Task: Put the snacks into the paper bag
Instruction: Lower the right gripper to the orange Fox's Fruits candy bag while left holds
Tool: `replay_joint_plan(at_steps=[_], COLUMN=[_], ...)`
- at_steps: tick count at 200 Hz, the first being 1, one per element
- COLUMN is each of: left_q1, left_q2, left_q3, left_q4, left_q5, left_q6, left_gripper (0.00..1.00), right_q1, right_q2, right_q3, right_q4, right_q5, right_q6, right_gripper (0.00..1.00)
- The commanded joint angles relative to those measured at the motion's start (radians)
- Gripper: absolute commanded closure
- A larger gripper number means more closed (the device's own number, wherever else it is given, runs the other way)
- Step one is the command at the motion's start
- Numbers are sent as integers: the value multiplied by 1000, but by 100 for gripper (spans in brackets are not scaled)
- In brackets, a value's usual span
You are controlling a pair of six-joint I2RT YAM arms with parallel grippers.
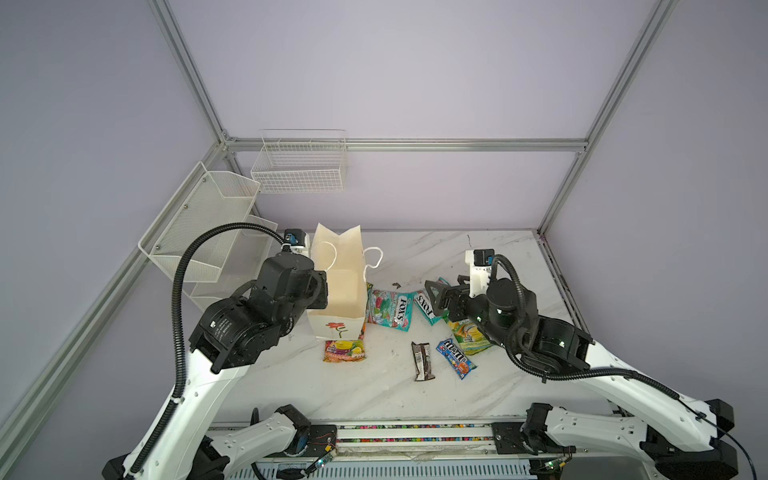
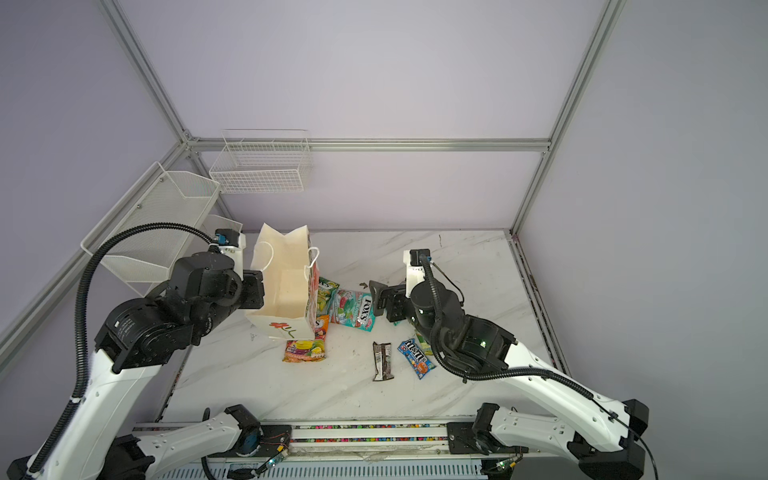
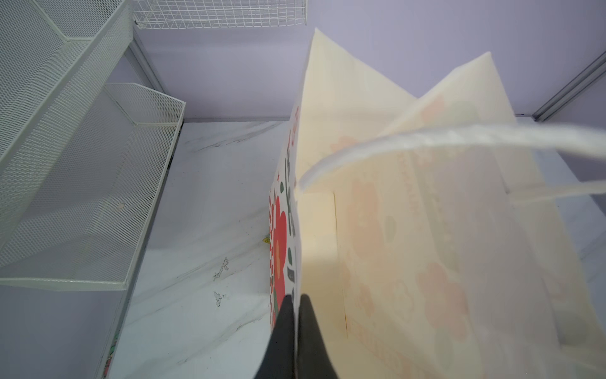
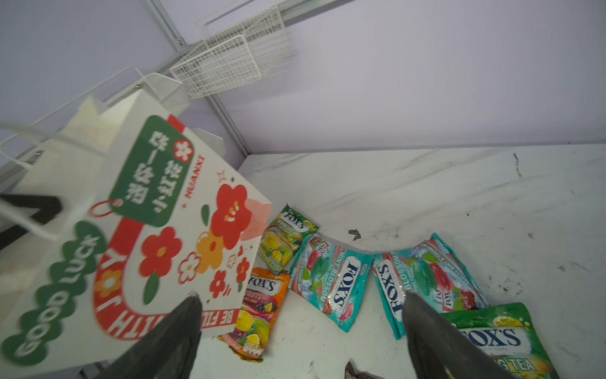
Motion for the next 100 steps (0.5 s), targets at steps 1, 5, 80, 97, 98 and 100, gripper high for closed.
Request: replay_joint_plan(at_steps=[1,5,80,97,98,100], left_q1=[23,29,179,201,203,205], left_q2=[5,5,-11,-20,-20,-22], left_q3=[62,58,-23,-43,-45,-47], left_q4=[-25,-25,-11,-11,-10,-10], left_q5=[-73,-74,64,98,99,103], left_q6=[41,44,98,104,104,104], left_gripper=[100,100,100,100,100,100], right_q1=[-83,-86,-94,-94,-94,-94], right_q2=[62,75,307,323,324,336], right_q3=[-29,-32,-120,-181,-183,-185], right_q4=[-12,-11,217,364,370,375], right_q5=[-269,-281,-445,-579,-584,-590], right_q6=[29,28,113,122,122,122], right_gripper=[4,4,3,3,3,3])
